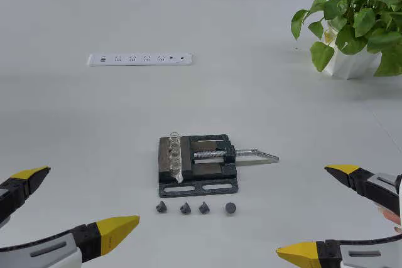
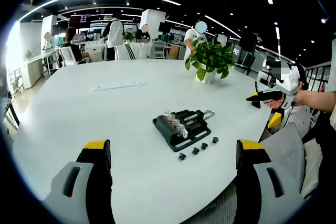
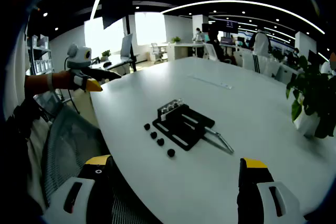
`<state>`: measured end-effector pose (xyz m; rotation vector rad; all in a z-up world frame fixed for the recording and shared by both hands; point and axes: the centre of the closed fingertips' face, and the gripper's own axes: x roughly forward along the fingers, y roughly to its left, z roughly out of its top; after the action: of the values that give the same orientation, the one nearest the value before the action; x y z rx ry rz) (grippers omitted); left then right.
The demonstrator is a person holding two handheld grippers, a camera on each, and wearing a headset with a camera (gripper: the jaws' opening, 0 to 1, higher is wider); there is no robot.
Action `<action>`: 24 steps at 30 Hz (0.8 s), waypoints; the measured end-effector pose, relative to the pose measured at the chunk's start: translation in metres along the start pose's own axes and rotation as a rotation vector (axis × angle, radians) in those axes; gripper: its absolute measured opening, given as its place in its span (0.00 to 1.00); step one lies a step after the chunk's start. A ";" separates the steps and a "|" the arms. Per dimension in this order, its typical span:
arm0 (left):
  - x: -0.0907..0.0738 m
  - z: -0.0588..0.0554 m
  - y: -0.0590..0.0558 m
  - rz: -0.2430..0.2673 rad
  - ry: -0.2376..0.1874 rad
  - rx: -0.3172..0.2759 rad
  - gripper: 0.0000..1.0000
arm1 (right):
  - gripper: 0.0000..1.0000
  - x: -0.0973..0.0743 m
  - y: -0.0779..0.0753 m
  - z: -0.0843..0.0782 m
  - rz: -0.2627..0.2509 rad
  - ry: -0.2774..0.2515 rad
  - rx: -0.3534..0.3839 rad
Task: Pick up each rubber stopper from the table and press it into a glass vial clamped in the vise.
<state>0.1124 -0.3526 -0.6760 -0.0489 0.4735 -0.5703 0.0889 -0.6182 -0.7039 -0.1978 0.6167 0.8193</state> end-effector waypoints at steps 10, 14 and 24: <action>-0.001 -0.004 -0.005 -0.006 0.004 -0.002 0.99 | 0.99 -0.004 0.001 -0.002 -0.008 0.004 -0.005; -0.002 -0.005 -0.004 -0.006 0.007 -0.002 0.99 | 0.99 -0.004 0.002 -0.002 -0.006 0.007 -0.009; -0.003 -0.004 -0.004 -0.002 -0.004 -0.006 0.99 | 0.99 -0.002 0.005 0.000 0.002 0.006 -0.019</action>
<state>0.1058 -0.3539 -0.6779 -0.0561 0.4717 -0.5705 0.0839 -0.6160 -0.7021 -0.2174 0.6149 0.8272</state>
